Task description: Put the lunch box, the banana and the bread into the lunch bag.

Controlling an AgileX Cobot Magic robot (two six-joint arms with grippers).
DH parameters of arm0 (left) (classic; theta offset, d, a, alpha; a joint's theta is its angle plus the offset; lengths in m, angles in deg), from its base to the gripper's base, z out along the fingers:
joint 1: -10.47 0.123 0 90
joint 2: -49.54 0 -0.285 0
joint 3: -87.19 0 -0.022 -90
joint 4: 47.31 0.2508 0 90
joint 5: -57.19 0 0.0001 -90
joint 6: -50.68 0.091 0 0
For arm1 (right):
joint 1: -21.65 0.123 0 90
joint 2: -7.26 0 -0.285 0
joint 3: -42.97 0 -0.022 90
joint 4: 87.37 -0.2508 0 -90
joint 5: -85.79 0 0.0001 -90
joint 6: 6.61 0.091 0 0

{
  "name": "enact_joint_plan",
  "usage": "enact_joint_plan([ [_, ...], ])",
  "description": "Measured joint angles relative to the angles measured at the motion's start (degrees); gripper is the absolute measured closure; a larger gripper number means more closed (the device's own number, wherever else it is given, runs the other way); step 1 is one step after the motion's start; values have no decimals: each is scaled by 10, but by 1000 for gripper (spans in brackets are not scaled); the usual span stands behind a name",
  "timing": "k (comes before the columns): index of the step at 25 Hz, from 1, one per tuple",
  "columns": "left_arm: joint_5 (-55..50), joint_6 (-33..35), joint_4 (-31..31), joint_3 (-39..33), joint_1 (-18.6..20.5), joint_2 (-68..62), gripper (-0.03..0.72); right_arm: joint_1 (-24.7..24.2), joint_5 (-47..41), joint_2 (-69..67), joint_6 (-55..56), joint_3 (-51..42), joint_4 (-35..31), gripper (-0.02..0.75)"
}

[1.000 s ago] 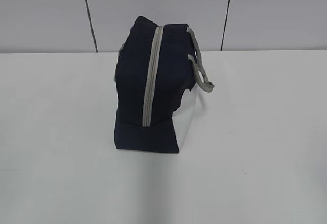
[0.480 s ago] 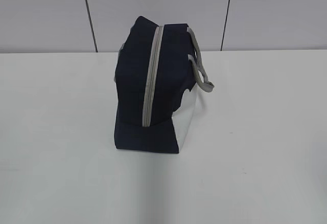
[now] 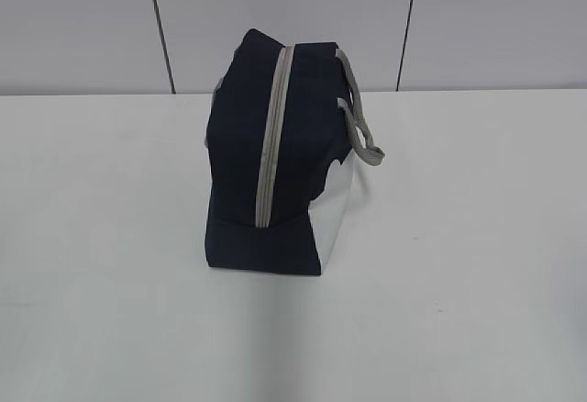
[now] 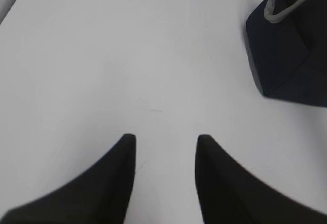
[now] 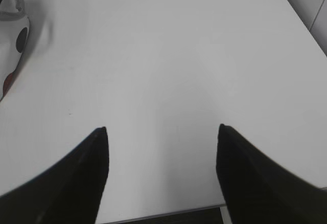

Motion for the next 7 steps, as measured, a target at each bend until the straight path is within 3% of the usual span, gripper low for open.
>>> enact_joint_plan([
  [7, 0, 0, 0, 0, 0, 0, 416, 0, 0, 0, 0, 0, 0, 248],
])
